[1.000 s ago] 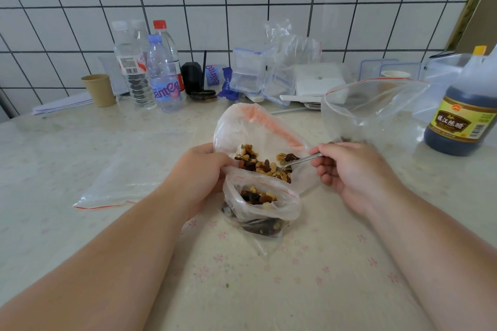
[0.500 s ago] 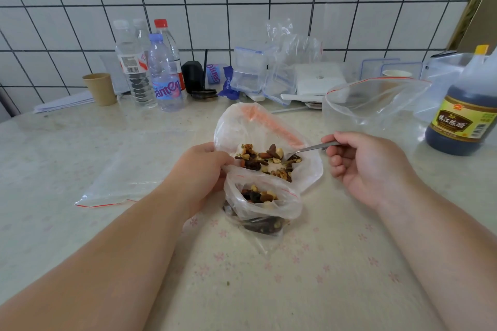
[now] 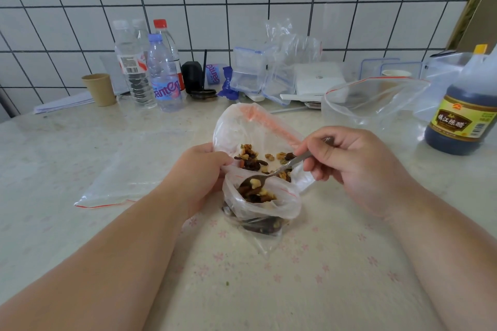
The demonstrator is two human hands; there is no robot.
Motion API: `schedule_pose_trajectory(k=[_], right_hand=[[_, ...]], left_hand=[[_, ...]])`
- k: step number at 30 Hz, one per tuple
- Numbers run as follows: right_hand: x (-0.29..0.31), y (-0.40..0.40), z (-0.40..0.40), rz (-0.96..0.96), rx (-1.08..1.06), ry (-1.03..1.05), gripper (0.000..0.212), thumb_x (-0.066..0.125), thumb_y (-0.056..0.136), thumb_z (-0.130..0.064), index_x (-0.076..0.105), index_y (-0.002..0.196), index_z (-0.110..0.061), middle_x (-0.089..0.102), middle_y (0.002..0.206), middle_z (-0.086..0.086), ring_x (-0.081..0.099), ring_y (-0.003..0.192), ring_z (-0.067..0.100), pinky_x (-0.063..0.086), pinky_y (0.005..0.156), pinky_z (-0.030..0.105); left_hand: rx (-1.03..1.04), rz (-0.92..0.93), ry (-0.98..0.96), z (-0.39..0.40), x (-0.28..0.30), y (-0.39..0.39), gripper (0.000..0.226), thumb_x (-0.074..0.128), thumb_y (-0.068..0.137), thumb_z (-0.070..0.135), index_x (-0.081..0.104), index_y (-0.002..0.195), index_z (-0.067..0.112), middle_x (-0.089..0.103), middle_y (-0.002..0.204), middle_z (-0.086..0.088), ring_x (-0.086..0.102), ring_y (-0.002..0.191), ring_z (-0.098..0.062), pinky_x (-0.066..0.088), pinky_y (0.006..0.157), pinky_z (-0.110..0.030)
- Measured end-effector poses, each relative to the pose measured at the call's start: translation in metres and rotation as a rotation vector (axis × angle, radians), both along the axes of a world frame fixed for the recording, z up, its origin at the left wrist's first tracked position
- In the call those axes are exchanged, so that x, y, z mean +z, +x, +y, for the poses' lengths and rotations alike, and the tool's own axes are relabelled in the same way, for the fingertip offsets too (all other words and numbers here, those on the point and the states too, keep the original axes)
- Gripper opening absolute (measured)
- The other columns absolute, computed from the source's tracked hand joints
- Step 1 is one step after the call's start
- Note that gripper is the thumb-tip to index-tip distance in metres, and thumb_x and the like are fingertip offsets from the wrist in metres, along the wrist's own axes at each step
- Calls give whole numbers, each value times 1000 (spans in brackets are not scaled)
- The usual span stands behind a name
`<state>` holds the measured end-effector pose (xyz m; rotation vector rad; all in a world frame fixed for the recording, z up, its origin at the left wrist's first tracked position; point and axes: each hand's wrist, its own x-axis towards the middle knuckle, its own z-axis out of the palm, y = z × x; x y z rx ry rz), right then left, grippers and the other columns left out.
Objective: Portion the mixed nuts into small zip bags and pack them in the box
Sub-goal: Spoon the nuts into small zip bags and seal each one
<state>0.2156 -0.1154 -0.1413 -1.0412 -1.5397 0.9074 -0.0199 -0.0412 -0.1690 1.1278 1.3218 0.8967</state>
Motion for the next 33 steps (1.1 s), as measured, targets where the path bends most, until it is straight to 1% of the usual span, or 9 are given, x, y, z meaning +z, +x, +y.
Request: schedule_pose_trajectory(k=[4,6,9,11,16,22,25,30,33], right_hand=[[1,1,-5,-146,60,118,19,60,91,-24,79,85,-27,72,77,7,63,66,16,52,64,21],[1,3,-3,-75,24,137,19,60,91,-24,79,85,-24,71,74,8,61,64,17,50,62,21],[0,9,5,162,-125,88,21,59,89,-26,78,81,-21,68,67,4,56,59,15,46,57,21],[-2,12,10,225,-262,26,21,59,87,-29,78,80,-22,68,65,2,56,56,13,47,59,24],[-17,13,21,51,-524,-69,19,61,91,-27,77,81,-30,74,73,-3,63,61,9,50,67,32],[-23,4,22,-136,-436,-59,26,59,97,-26,76,81,-37,74,76,-10,63,65,3,48,66,26],[-21,7,23,-66,-445,-76,31,57,97,-22,76,77,-35,72,69,-7,60,58,4,44,61,25],[-21,11,27,70,-510,-169,30,56,94,-23,75,72,-30,67,58,-5,52,48,5,42,56,28],[-24,3,28,132,-447,-234,31,57,92,-17,76,68,-22,66,58,-3,53,47,7,43,50,22]], left_hand=[[-7,-7,18,1,-2,0,20,72,84,5,72,104,4,76,89,-19,71,78,-32,60,89,-52],[-6,2,19,2,-2,0,20,72,84,6,72,104,3,75,89,-18,71,77,-32,60,87,-50],[-14,-4,28,2,-3,-1,16,69,86,5,71,102,4,77,85,-15,71,72,-28,61,78,-46],[-6,-10,32,2,-4,-1,17,68,87,5,74,103,6,79,90,-16,72,73,-28,61,83,-47],[-9,-25,38,1,-3,0,21,70,87,4,76,106,9,79,101,-22,77,83,-38,60,91,-57],[-39,-26,55,2,-5,-1,26,67,90,4,78,109,19,81,98,-13,76,82,-31,64,85,-48],[-39,-38,74,2,-5,-1,23,63,92,6,80,98,20,81,98,-12,76,79,-28,62,87,-49],[-27,-33,108,3,-6,-1,22,53,100,14,70,107,25,82,97,-4,79,89,-28,63,91,-52],[-33,-15,114,1,-6,0,21,54,100,15,72,104,26,82,98,-3,78,96,-32,61,95,-53]])
